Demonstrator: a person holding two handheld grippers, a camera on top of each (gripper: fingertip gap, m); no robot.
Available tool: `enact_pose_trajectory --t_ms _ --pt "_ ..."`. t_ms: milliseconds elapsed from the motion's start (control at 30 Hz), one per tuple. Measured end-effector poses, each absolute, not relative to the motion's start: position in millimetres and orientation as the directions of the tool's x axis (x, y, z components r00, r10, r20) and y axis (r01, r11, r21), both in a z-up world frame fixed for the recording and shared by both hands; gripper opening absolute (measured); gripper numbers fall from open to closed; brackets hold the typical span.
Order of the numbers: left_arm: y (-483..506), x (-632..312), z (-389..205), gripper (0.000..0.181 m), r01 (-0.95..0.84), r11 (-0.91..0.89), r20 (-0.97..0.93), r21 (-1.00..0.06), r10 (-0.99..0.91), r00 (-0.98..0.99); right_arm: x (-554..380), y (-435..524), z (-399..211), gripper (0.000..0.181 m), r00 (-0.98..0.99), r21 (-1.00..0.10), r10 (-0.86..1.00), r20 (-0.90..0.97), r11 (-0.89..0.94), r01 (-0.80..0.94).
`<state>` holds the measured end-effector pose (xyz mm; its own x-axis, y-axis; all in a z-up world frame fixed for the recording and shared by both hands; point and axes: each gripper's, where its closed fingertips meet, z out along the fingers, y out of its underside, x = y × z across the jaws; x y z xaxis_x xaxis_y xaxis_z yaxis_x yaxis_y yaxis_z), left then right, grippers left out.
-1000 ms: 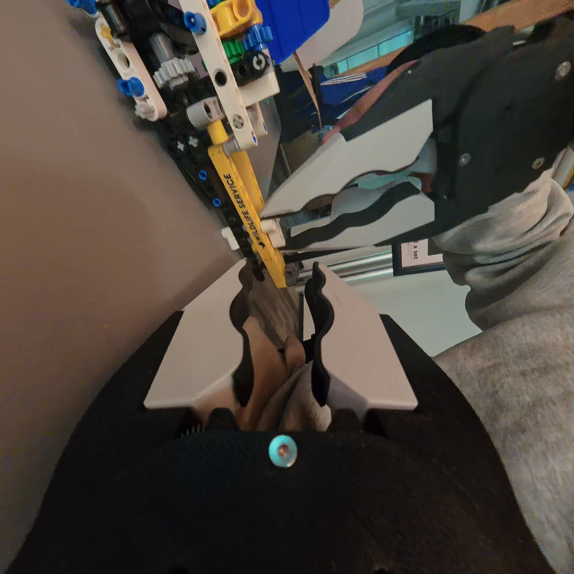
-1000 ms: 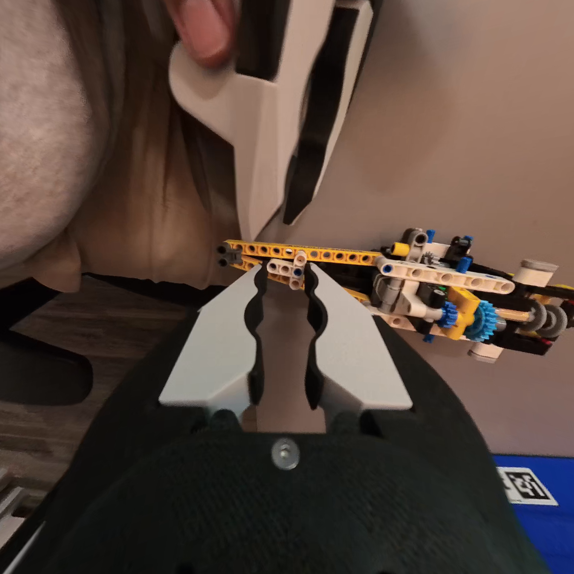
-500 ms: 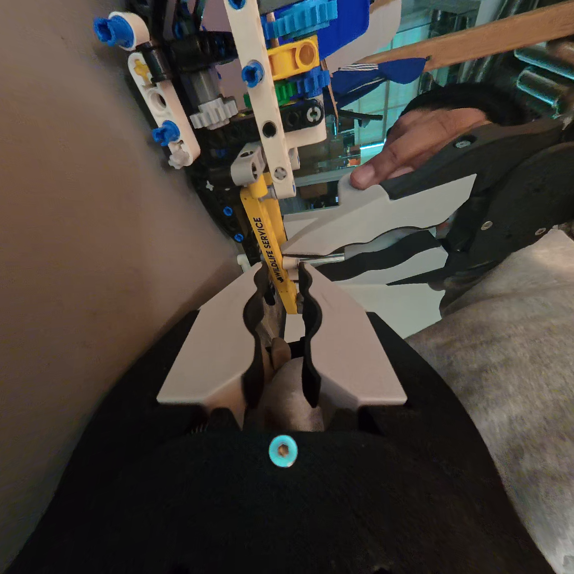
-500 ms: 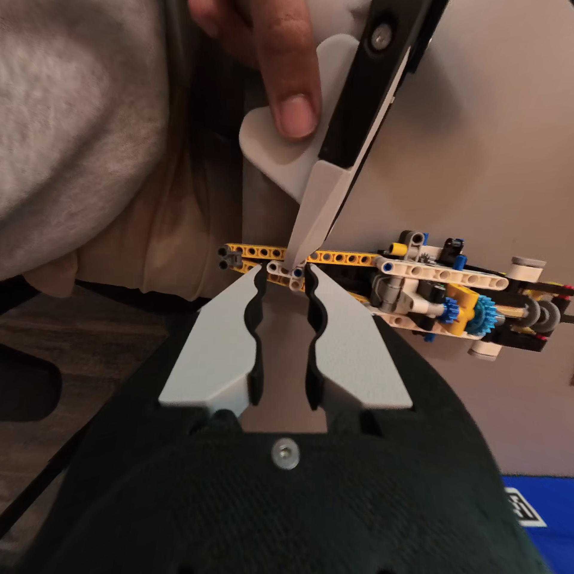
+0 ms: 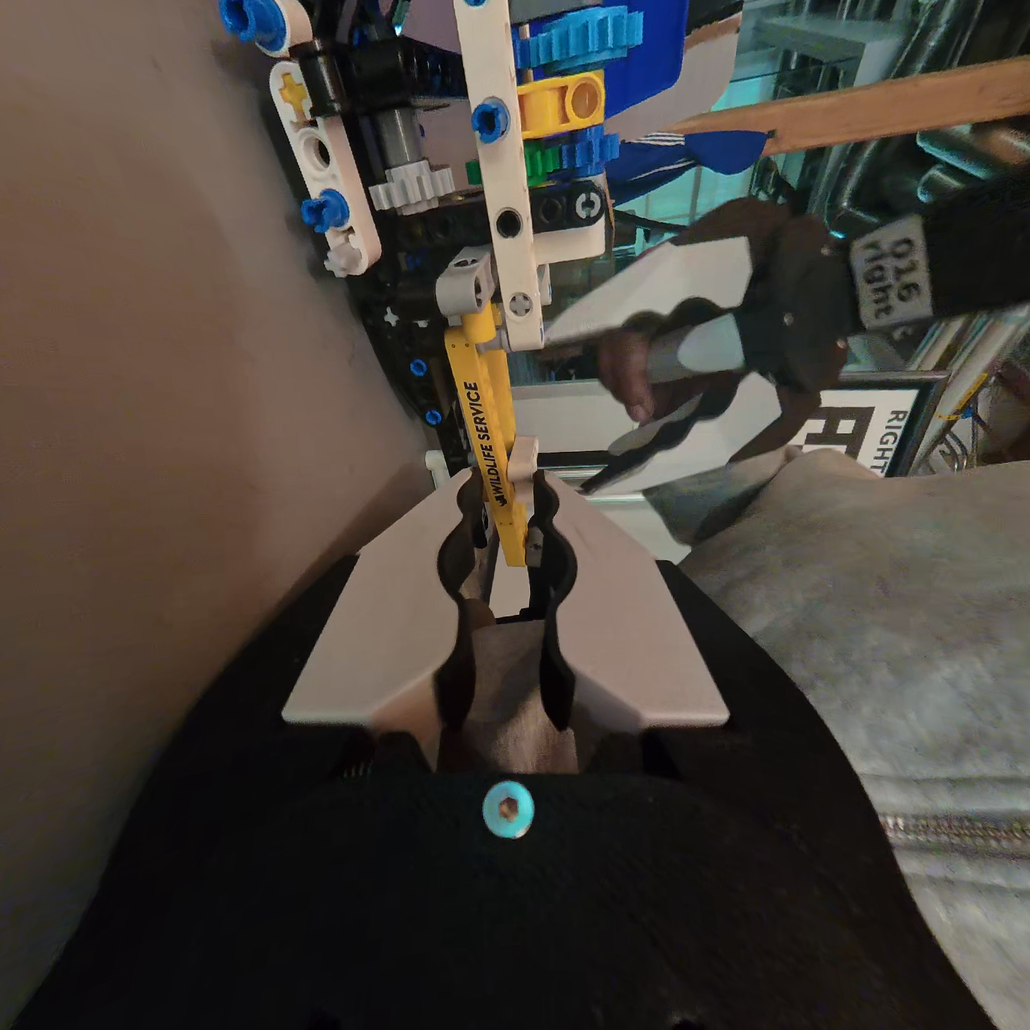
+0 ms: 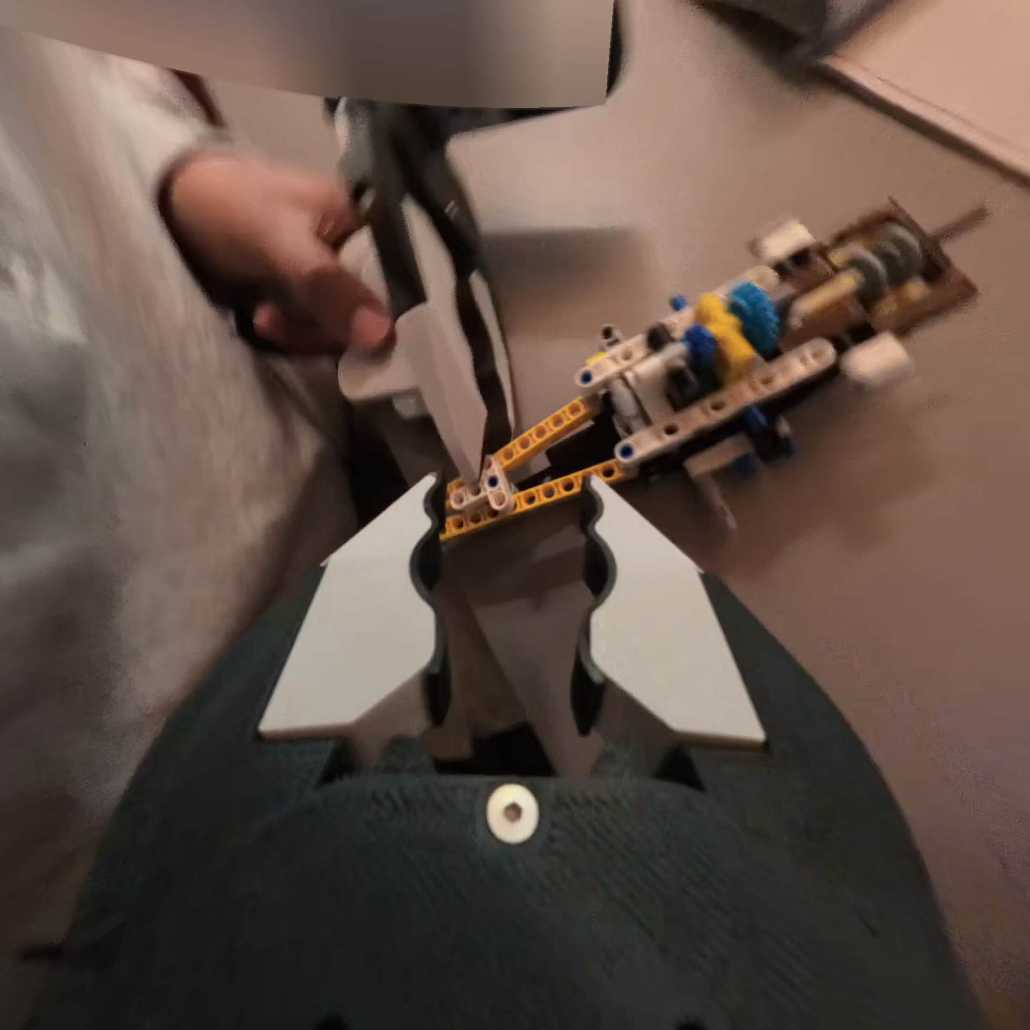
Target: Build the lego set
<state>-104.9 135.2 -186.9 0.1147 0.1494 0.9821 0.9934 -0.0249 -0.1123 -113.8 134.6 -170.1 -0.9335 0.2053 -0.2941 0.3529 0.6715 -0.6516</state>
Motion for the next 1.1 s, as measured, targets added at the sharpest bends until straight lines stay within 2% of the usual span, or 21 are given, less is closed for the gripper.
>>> enact_pose_trajectory --t_ms 67,100,167,267,433,567,1100 --pt "136 -104 -187 0.016 0.994 -0.019 0.983 -0.107 0.150 0.109 -120 137 -171 0.039 -0.819 -0.629 0.347 -0.456 0.526 0.573" --pt "136 -105 -187 0.015 0.994 -0.013 0.982 -0.112 0.149 0.113 -119 139 -174 0.041 -0.763 -0.598 0.377 -0.525 0.474 0.646" --pt "136 -104 -187 0.016 0.990 -0.008 0.979 -0.138 0.151 0.138 -111 141 -183 0.042 -0.695 -0.551 0.385 -0.607 0.426 0.717" --pt "137 -103 -187 0.016 0.990 -0.019 0.978 -0.142 0.150 0.143 -106 141 -194 0.040 -0.637 -0.510 0.383 -0.669 0.386 0.769" --pt "136 -103 -186 0.016 0.991 -0.030 0.980 -0.128 0.149 0.131 -105 136 -189 0.024 -0.520 -0.426 0.297 -0.801 0.328 0.843" --pt "136 -102 -186 0.016 0.992 -0.037 0.981 -0.118 0.149 0.122 -112 138 -187 0.019 -0.428 -0.361 0.268 -0.863 0.266 0.894" --pt "137 -98 -185 0.017 0.993 -0.063 0.982 -0.103 0.152 0.112 -111 137 -188 0.016 -0.238 -0.171 0.247 -0.939 0.265 0.949"
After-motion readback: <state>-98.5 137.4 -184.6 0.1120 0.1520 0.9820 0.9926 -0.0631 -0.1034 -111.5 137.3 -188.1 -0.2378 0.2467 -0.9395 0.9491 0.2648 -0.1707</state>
